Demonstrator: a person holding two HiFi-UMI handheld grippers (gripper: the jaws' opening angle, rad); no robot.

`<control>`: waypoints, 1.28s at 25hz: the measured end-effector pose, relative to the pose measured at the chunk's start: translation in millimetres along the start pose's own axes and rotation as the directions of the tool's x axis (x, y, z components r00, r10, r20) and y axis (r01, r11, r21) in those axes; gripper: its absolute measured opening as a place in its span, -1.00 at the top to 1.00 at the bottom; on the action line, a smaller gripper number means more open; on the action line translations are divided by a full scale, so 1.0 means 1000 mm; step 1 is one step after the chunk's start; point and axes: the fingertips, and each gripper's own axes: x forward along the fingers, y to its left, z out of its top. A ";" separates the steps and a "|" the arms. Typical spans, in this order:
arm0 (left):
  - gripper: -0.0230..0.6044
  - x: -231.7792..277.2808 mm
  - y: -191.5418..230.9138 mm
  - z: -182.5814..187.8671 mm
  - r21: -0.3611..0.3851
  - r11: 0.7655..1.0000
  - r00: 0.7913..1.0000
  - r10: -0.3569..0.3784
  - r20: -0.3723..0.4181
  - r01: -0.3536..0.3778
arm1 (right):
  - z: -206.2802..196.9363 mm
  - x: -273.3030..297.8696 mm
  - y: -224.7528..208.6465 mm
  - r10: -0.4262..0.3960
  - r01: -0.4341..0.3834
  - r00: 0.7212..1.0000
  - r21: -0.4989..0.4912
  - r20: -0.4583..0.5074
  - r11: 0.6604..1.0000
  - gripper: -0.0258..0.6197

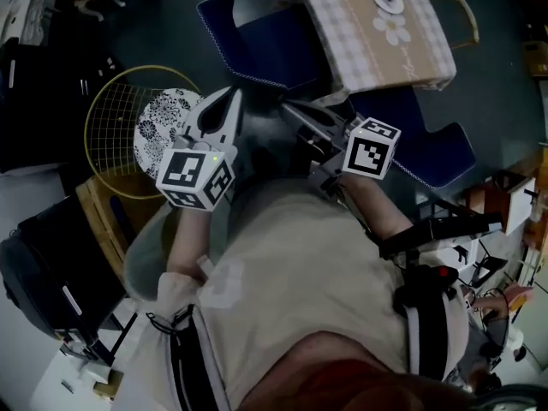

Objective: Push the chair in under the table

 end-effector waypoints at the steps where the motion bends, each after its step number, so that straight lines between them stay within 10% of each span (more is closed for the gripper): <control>1: 0.90 -0.001 0.001 -0.001 0.000 1.000 1.000 0.005 -0.002 -0.005 | 0.000 -0.001 -0.001 -0.012 0.012 1.000 -0.011 -0.003 1.000 0.88; 14: 0.90 0.007 0.027 -0.021 -0.042 0.999 1.000 -0.008 -0.029 0.007 | -0.005 0.011 -0.022 -0.191 0.179 0.981 -0.304 -0.010 0.936 0.89; 22: 0.90 0.046 -0.017 -0.012 0.008 0.989 0.988 -0.144 -0.055 0.145 | 0.011 -0.043 -0.035 -0.298 0.311 0.951 -0.292 0.087 0.905 0.89; 32: 0.90 0.055 -0.080 -0.006 0.041 0.988 0.987 -0.147 -0.063 0.149 | 0.022 -0.090 -0.038 -0.241 0.268 0.962 -0.265 0.131 0.926 0.89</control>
